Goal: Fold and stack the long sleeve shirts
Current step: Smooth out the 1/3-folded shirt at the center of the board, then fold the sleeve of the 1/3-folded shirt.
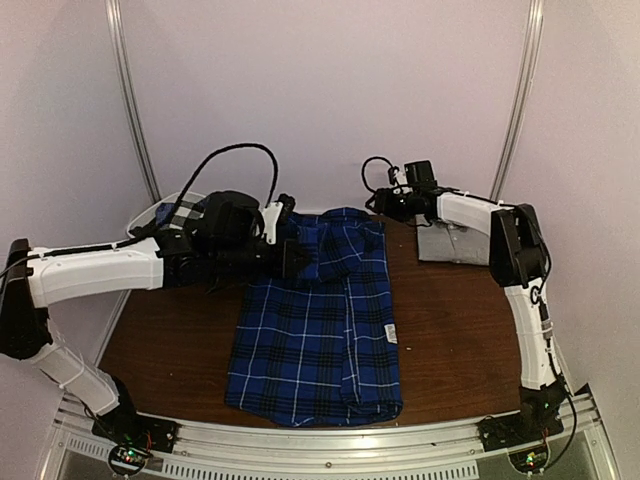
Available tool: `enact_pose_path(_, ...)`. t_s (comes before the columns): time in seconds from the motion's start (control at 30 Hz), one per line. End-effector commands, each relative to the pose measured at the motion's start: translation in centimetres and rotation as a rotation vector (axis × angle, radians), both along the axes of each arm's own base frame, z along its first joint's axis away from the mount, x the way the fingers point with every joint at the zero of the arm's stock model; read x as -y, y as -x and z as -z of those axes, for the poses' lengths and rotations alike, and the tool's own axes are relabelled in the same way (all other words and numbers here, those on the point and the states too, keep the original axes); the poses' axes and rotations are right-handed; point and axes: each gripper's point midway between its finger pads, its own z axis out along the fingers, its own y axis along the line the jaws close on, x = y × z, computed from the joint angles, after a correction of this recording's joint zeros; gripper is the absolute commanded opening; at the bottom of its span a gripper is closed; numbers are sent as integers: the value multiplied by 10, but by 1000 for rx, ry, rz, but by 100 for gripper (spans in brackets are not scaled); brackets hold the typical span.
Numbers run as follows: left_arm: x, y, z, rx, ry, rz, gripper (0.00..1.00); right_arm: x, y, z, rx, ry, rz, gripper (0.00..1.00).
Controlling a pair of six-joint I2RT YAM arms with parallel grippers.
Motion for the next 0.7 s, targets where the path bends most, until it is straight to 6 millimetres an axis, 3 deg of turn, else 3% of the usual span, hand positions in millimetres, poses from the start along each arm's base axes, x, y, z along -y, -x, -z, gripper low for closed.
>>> enact_pose_path(0.0,40,14,-9,44,33,191,0,43,11,-63,70,25,134,62)
enact_pose_path(0.27,85,21,26,-6,-9,346,0,82,76,-90,118,52,230,69)
enact_pose_path(0.43,112,32,56,-46,-78,452,0,96,118,-104,136,31,251,72)
enact_pose_path(0.67,131,56,86,-99,-143,573,0,112,163,-118,163,43,280,74)
